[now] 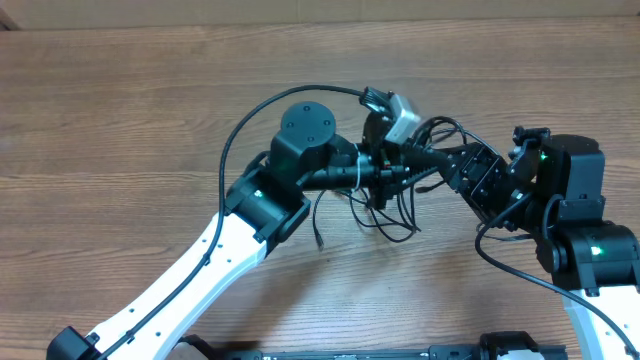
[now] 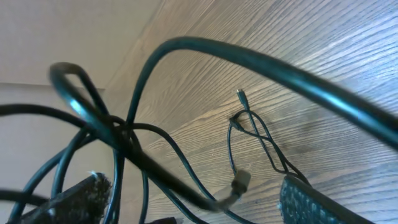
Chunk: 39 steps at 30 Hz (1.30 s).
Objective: Untangle cables
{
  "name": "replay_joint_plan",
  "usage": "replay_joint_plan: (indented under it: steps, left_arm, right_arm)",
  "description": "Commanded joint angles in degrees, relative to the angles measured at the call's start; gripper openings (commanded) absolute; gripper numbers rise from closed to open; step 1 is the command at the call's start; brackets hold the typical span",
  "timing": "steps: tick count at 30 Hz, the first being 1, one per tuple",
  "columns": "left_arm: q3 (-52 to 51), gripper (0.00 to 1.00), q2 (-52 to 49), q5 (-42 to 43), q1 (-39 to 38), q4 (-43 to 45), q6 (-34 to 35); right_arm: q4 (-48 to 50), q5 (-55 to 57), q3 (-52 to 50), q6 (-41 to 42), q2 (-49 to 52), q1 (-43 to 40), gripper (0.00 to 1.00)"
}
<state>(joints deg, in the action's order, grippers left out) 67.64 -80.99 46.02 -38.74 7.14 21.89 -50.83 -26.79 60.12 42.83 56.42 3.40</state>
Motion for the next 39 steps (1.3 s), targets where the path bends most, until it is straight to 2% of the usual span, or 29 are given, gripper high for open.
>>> replay_joint_plan:
  steps: [1, 3, 5, 9, 11, 16, 20, 23, 29, 39]
  left_arm:
    - [0.9, 0.04, 2.0, 2.6, 3.2, 0.2, 4.9]
    - [0.9, 0.04, 2.0, 3.6, 4.8, 0.3, 7.5]
    - [0.9, 0.04, 2.0, 7.0, 5.9, 1.7, 7.5]
    - [0.9, 0.04, 2.0, 17.3, 6.4, 5.4, 4.0]
    - [0.9, 0.04, 2.0, 19.5, 6.4, 5.6, 3.3]
    - [0.9, 0.04, 2.0, 21.1, 6.4, 5.9, 3.4]
    - [0.9, 0.04, 2.0, 22.3, 6.3, 7.8, 3.4]
    - [0.9, 0.04, 2.0, 23.1, 6.1, 9.8, 3.4]
    - [0.9, 0.04, 2.0, 24.7, 5.7, 10.1, 2.3]
    - [0.9, 0.04, 2.0, 24.9, 5.6, 10.1, 1.2]
  right_arm:
    - [-0.2, -0.3, 1.0, 2.0, -0.3, -0.8, 0.91]
    - [0.2, -1.8, 1.0, 6.3, -0.3, -1.8, 0.93]
    - [2.3, -5.6, 1.0, 7.1, -0.3, -2.6, 0.93]
    - [8.4, -13.9, 1.0, 6.8, -0.2, -3.1, 0.93]
    - [9.0, -15.5, 1.0, 6.4, -0.2, -3.1, 0.93]
    - [9.6, -17.9, 1.0, 2.0, -0.2, -3.1, 0.91]
    - [8.1, -17.8, 1.0, 0.3, -0.1, -3.1, 0.8]
    - [7.6, -17.9, 1.0, -0.5, 0.2, -3.1, 0.79]
    - [8.0, -20.0, 1.0, -1.4, 0.5, -3.1, 0.8]
    - [8.1, -23.7, 1.0, -4.4, 0.6, -3.1, 0.89]
